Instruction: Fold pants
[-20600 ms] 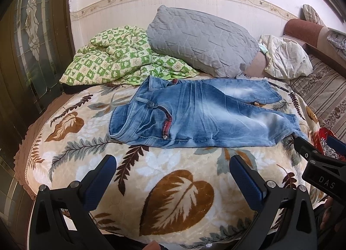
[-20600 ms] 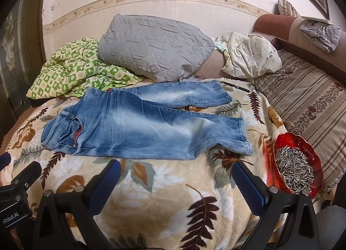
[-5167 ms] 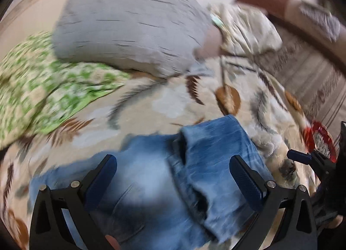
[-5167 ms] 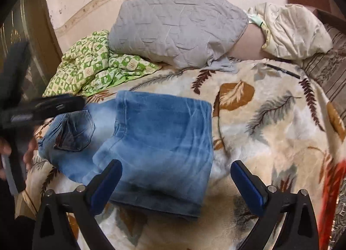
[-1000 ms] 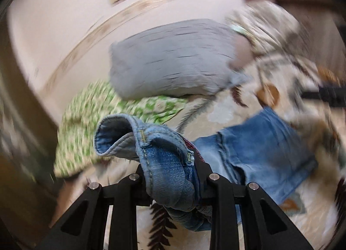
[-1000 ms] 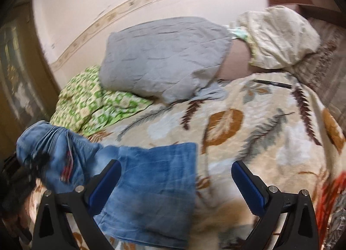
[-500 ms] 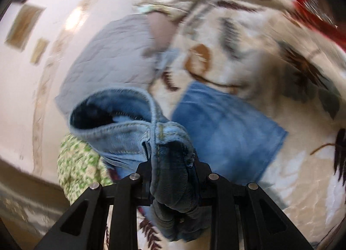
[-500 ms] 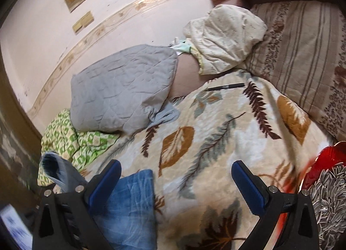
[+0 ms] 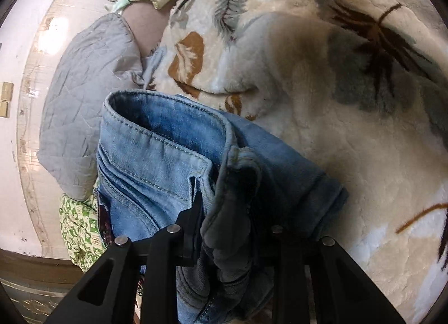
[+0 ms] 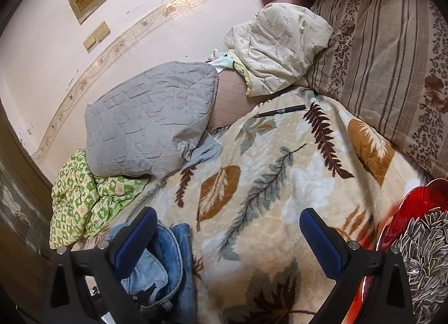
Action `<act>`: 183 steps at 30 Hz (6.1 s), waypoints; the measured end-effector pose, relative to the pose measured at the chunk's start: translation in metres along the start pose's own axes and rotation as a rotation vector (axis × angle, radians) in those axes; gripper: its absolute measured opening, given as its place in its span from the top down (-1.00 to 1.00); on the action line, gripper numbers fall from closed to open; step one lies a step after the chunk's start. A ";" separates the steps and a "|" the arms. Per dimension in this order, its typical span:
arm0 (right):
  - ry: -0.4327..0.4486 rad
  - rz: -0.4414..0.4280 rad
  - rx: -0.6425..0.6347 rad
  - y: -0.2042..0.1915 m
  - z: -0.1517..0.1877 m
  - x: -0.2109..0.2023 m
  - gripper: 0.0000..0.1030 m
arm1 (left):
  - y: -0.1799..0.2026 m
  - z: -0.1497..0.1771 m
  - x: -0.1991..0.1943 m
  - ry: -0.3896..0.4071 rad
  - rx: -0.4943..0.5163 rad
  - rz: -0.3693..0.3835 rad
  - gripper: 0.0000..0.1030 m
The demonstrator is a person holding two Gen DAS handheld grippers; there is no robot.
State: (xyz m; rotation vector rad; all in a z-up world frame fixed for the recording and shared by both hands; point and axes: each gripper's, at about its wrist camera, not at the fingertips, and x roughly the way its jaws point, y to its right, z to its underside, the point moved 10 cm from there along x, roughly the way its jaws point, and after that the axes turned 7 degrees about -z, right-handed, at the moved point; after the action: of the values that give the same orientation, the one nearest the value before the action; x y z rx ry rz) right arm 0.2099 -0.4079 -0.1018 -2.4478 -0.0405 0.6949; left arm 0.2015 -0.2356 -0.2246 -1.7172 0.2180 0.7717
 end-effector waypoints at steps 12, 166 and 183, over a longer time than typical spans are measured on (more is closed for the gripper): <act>0.002 -0.025 -0.026 -0.013 0.001 0.003 -1.00 | -0.059 0.035 -0.087 0.220 -0.280 0.124 -0.84; -0.644 -0.384 -0.086 -0.136 0.199 0.094 0.68 | -0.132 0.186 0.090 -0.010 -1.366 1.067 0.03; -0.413 -0.344 -0.070 -0.127 0.118 0.053 -0.90 | -0.212 0.248 0.051 0.163 -1.487 0.701 -1.00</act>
State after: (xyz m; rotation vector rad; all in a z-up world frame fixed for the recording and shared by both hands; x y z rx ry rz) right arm 0.2137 -0.2303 -0.1389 -2.2386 -0.6396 1.0348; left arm 0.2577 0.0695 -0.1113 -3.1858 0.4218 1.5010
